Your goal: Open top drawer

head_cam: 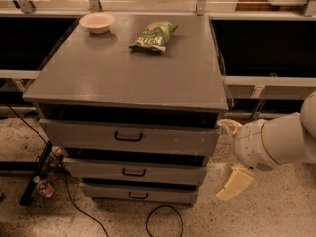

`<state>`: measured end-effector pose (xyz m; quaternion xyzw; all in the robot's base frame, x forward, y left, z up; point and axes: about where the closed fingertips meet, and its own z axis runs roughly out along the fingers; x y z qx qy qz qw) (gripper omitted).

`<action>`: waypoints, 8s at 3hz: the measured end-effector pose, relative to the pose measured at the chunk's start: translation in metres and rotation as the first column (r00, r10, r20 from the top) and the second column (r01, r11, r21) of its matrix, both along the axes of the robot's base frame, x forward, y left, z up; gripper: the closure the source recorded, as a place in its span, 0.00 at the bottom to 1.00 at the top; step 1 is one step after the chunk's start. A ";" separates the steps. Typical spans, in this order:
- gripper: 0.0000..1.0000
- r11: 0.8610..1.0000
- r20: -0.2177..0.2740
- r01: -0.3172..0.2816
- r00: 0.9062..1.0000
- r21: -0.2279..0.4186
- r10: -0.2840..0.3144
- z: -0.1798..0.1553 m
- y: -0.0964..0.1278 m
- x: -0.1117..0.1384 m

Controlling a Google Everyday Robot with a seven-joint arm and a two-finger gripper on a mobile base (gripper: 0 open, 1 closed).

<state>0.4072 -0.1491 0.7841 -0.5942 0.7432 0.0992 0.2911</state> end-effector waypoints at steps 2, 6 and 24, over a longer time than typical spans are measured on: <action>0.00 0.995 0.007 0.020 1.000 0.098 -0.021 -0.028 0.032 0.029; 0.00 0.978 0.019 0.015 1.000 0.208 -0.019 -0.056 0.067 0.051; 0.00 0.926 0.004 -0.089 0.996 0.367 0.094 -0.094 0.130 0.078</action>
Offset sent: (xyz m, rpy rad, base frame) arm 0.0521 0.0529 -0.0486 0.1604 -0.0064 -0.0305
